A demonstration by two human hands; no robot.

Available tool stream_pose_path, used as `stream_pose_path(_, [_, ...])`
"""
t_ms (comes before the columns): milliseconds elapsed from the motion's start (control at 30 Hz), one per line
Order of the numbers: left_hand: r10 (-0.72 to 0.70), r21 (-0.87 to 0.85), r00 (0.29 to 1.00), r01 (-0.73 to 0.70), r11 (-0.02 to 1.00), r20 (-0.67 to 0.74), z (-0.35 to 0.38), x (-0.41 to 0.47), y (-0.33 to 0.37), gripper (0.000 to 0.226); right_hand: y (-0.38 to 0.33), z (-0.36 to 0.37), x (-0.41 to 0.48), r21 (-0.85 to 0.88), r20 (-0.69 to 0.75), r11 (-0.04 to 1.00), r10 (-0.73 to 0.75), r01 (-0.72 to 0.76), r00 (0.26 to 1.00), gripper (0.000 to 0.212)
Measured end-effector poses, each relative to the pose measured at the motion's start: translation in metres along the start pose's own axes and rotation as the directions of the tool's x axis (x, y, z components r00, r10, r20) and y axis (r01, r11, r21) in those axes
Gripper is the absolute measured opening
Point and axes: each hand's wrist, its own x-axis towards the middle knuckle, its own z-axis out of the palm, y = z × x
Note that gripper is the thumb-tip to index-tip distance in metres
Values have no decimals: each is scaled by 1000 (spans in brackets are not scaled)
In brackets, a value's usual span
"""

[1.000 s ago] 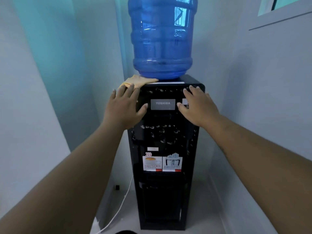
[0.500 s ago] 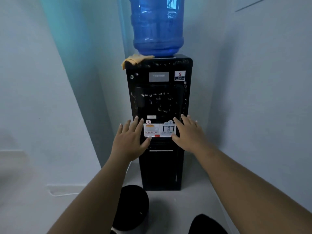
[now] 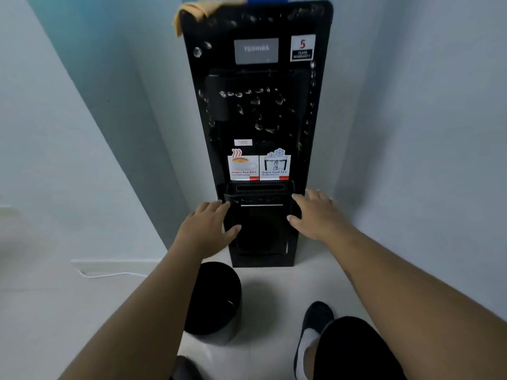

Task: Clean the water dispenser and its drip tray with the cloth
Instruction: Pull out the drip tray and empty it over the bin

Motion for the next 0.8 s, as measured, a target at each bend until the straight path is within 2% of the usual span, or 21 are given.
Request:
stream_pose_path(67, [18, 5, 999, -18, 1000, 48, 13, 23, -11, 72, 1, 8, 24, -20, 24, 1000, 2, -2, 1000, 64])
stream_pose_path(267, [48, -12, 996, -47, 999, 75, 39, 113, -31, 70, 4, 37, 106, -79, 31, 997, 3, 0, 1000, 64])
stream_pose_path(467, [128, 151, 978, -153, 977, 161, 63, 163, -41, 69, 8, 62, 147, -25, 53, 999, -22, 23, 998, 54])
stream_pose_path(667, [131, 63, 976, -144, 988, 175, 71, 185, -49, 52, 15, 75, 163, 18, -14, 998, -60, 61, 998, 42])
stream_pose_path(800, [135, 50, 965, -150, 987, 223, 58, 193, -46, 50, 17, 60, 166, 47, -27, 993, -104, 105, 994, 38])
